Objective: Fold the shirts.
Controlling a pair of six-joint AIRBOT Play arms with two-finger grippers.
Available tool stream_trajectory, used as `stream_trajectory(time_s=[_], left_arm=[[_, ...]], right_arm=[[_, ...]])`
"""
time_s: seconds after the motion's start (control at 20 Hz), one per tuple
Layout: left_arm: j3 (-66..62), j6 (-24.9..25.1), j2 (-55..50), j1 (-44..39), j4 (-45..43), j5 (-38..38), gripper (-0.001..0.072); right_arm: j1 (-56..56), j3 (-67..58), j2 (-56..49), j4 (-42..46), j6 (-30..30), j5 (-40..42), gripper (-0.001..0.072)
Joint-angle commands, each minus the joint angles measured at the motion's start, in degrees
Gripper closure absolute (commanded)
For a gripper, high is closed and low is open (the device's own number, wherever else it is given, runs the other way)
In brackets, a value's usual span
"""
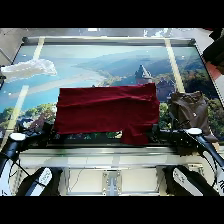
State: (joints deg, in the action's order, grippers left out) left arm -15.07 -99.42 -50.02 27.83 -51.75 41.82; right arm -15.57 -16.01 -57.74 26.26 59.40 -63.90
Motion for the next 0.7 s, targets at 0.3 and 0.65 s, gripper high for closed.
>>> stream_trajectory(time_s=[0.3,0.65], left_arm=[[-7.7,14.2,16.3,0.1,-1.7,4.8,0.0699],[-25.1,16.9,16.6,-3.0,-8.3,14.1,0.0701]], right_arm=[[0.0,-18.6,8.4,8.7,7.9,-15.5,0.0705],[4.9,-33.8,8.3,14.1,12.0,-12.9,0.0706]])
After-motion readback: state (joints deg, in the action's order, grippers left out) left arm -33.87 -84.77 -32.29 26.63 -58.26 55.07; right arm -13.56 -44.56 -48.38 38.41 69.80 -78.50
